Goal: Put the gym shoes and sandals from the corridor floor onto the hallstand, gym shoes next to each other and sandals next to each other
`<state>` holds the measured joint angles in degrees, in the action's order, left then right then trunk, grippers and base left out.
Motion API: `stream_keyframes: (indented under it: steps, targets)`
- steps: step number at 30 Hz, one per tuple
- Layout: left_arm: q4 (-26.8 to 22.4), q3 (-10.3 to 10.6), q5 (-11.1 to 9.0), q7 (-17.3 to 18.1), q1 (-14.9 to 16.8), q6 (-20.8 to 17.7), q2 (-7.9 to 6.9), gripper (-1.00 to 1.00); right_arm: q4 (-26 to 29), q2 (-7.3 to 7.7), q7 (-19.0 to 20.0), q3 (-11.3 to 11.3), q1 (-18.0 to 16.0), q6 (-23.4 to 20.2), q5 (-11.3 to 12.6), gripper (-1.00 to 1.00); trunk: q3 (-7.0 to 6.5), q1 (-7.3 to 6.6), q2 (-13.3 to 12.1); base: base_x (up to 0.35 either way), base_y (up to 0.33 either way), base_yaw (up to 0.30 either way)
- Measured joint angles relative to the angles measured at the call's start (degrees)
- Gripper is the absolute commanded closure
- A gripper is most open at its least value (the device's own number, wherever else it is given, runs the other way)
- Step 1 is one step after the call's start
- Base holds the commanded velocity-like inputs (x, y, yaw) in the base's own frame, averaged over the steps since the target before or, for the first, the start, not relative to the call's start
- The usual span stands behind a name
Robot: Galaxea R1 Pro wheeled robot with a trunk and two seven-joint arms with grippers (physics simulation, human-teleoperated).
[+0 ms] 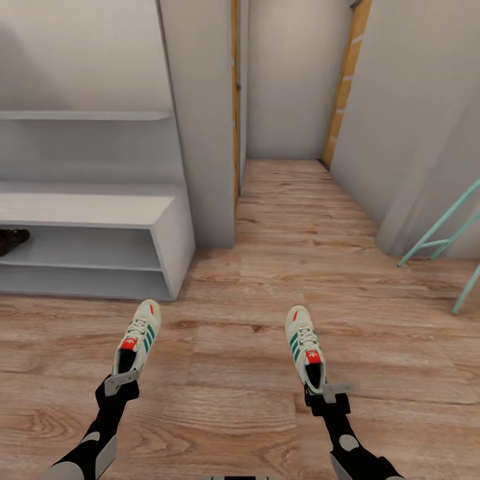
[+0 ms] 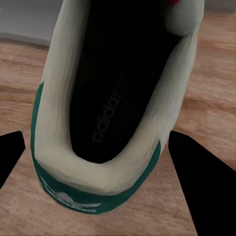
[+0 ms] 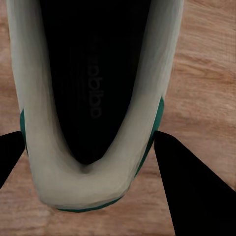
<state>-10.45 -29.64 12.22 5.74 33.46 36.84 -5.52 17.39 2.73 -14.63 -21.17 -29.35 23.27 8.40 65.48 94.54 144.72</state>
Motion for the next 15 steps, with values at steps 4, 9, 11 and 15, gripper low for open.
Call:
stream_keyframes:
  steps: [4, 9, 11, 15]
  targets:
    - [0.00, 0.00, 0.00, 0.00, 0.00, -0.01, -0.01, 1.00, 0.00, 0.00, 0.00, 0.00, 0.00, 0.00, 0.01, 1.00, 0.00, 0.00, 0.00, -0.064, 0.331, 0.000]
    - [0.00, 0.01, 0.00, 0.00, -0.01, -0.01, -0.01, 1.00, 0.00, 0.00, 0.00, 0.00, 0.00, -0.02, 0.01, 1.00, 0.00, 0.00, 0.00, -0.018, 0.338, 0.000]
    - [0.00, 0.02, 0.00, 0.00, -0.03, -0.01, -0.01, 1.00, 0.00, 0.00, 0.00, 0.00, 0.00, -0.01, 0.02, 1.00, 0.00, 0.00, 0.00, -0.008, 0.339, 0.000]
    - [0.01, 0.03, 0.00, 0.00, -0.01, -0.01, -0.01, 1.00, -0.01, 0.00, 0.00, 0.00, 0.00, -0.01, 0.02, 1.00, 0.00, 0.00, 0.00, -0.003, 0.340, 0.000]
